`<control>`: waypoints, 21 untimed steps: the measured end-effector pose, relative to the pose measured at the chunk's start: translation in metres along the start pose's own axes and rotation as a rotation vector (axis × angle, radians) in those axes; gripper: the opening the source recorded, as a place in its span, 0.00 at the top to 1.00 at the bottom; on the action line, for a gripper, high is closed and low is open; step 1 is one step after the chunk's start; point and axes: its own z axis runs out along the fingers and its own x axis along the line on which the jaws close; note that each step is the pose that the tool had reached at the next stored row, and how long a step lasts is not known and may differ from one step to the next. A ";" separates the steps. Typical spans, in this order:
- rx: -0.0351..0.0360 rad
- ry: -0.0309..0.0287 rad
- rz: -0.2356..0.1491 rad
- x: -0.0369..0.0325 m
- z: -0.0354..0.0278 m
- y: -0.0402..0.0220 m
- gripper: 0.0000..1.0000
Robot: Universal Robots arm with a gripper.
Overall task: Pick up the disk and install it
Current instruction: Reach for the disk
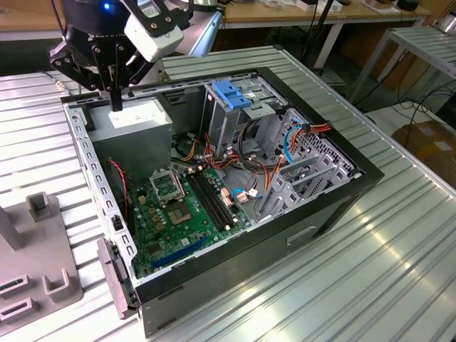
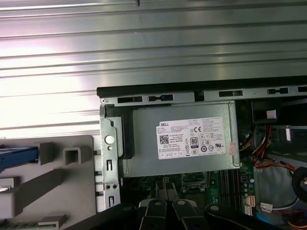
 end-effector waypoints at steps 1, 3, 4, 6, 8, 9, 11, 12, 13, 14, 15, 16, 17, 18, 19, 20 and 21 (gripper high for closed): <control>0.0000 0.0000 0.000 0.0003 0.0000 0.0000 0.89; 0.0000 0.0001 0.000 0.0013 0.0000 -0.0001 0.89; 0.0000 0.0001 0.000 0.0018 0.0000 -0.0002 0.89; 0.0000 0.0001 0.000 0.0031 -0.0001 -0.0002 0.89; -0.0001 0.0000 0.000 0.0048 -0.0001 -0.0003 0.89; 0.0000 0.0001 0.000 0.0052 -0.0001 -0.0004 0.89; 0.0000 0.0001 0.000 0.0063 -0.0002 -0.0005 0.89; 0.0000 0.0001 0.000 0.0072 -0.0002 -0.0006 0.89; 0.0000 0.0001 0.000 0.0083 -0.0003 -0.0007 0.89; 0.0000 0.0001 0.000 0.0097 -0.0003 -0.0007 0.89; 0.0000 0.0001 0.000 0.0116 -0.0003 -0.0009 0.89; 0.0000 0.0000 0.000 0.0152 -0.0004 -0.0011 0.89; 0.0000 0.0000 0.000 0.0187 -0.0005 -0.0014 0.89; 0.0000 0.0001 0.000 0.0210 -0.0006 -0.0016 0.89; 0.0000 0.0002 0.000 0.0227 -0.0006 -0.0017 0.89; 0.0000 0.0004 0.000 0.0241 -0.0006 -0.0018 0.89; 0.0001 0.0008 0.000 0.0254 -0.0007 -0.0018 0.89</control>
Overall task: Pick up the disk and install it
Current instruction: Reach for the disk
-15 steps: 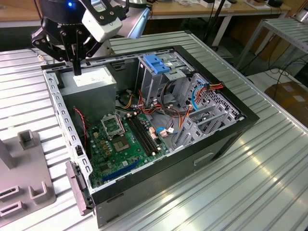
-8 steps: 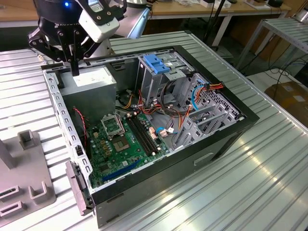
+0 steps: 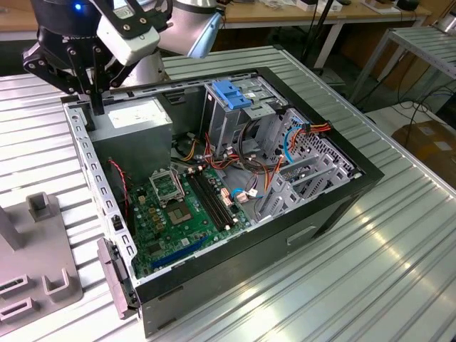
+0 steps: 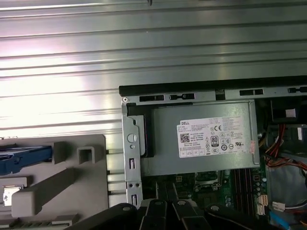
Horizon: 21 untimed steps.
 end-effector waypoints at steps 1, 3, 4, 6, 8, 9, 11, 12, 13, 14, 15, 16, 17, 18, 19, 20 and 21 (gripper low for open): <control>0.0000 0.0005 0.000 0.0017 0.0001 -0.0001 0.89; 0.0001 0.0011 0.000 0.0048 0.0006 -0.0002 0.89; 0.0000 0.0019 0.000 0.0059 0.0009 -0.0002 0.89; 0.0006 0.0113 0.000 0.0069 0.0008 -0.0003 0.89; 0.0015 0.0244 0.001 0.0080 0.0008 -0.0004 0.89; 0.0017 0.0280 0.001 0.0083 0.0008 -0.0004 0.89; 0.0024 0.0344 0.001 0.0091 0.0007 -0.0005 0.89; 0.0023 0.0358 0.002 0.0097 0.0008 -0.0005 0.89; 0.0024 0.0375 0.002 0.0105 0.0008 -0.0006 0.89; 0.0026 0.0389 0.002 0.0112 0.0007 -0.0006 0.89; 0.0028 0.0401 0.002 0.0121 0.0007 -0.0007 0.89; 0.0028 0.0413 0.002 0.0133 0.0006 -0.0008 0.89; 0.0029 0.0422 0.002 0.0143 0.0006 -0.0008 0.89; 0.0030 0.0433 0.002 0.0157 0.0006 -0.0010 0.89; 0.0031 0.0445 0.002 0.0173 0.0005 -0.0011 0.89; 0.0031 0.0454 0.002 0.0185 0.0005 -0.0012 0.89; 0.0032 0.0468 0.002 0.0207 0.0005 -0.0013 0.89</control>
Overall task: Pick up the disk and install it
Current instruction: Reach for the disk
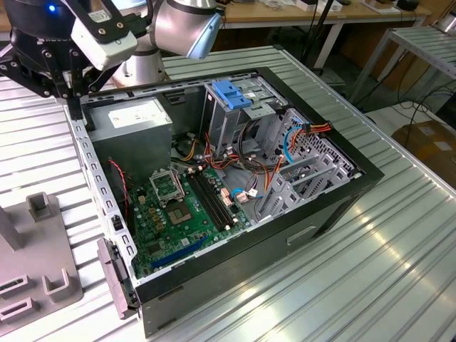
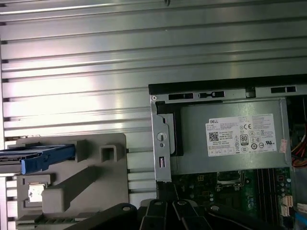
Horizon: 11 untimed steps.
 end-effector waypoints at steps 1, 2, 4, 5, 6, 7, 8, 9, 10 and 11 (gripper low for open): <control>0.0001 0.0009 0.000 0.0013 0.0000 -0.0001 0.89; 0.0002 0.0018 0.000 0.0027 0.0000 -0.0002 0.89; 0.0004 0.0044 0.000 0.0055 0.0001 -0.0004 0.89; 0.0005 0.0058 0.000 0.0068 0.0001 -0.0005 0.89; 0.0005 0.0071 0.000 0.0079 0.0002 -0.0006 0.89; 0.0007 0.0089 0.000 0.0094 0.0002 -0.0007 0.89; 0.0008 0.0101 0.001 0.0104 0.0002 -0.0008 0.89; 0.0009 0.0115 0.001 0.0117 0.0002 -0.0009 0.89; 0.0010 0.0128 0.001 0.0128 0.0002 -0.0010 0.89; 0.0012 0.0157 0.001 0.0156 0.0003 -0.0012 0.89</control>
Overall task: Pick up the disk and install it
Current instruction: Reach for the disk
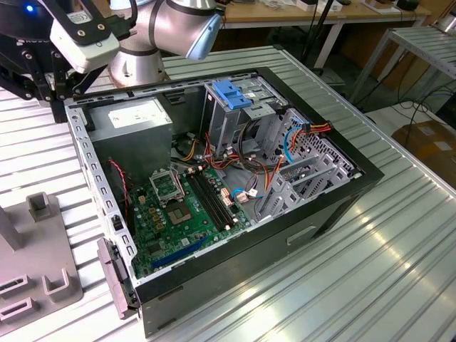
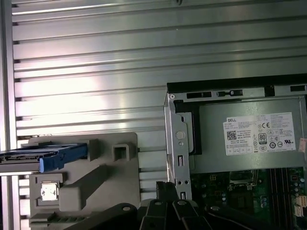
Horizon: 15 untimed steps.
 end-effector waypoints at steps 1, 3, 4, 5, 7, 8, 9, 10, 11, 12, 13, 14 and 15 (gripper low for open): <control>0.0001 0.0020 0.000 0.0019 0.0001 -0.0002 0.89; 0.0005 0.0055 0.000 0.0051 0.0002 -0.0004 0.89; 0.0006 0.0073 0.000 0.0067 0.0002 -0.0006 0.89; 0.0008 0.0104 0.000 0.0095 0.0003 -0.0008 0.89; 0.0012 0.0154 0.001 0.0141 0.0005 -0.0011 0.89; 0.0014 0.0179 0.001 0.0163 0.0006 -0.0013 0.89; 0.0016 0.0208 0.001 0.0189 0.0007 -0.0015 0.89; 0.0018 0.0238 0.001 0.0214 0.0008 -0.0017 0.89; 0.0020 0.0256 0.001 0.0230 0.0008 -0.0018 0.89; 0.0022 0.0272 0.001 0.0245 0.0008 -0.0019 0.89; 0.0023 0.0292 0.001 0.0262 0.0009 -0.0021 0.89; 0.0024 0.0309 0.001 0.0276 0.0010 -0.0022 0.89; 0.0026 0.0337 0.001 0.0301 0.0011 -0.0024 0.89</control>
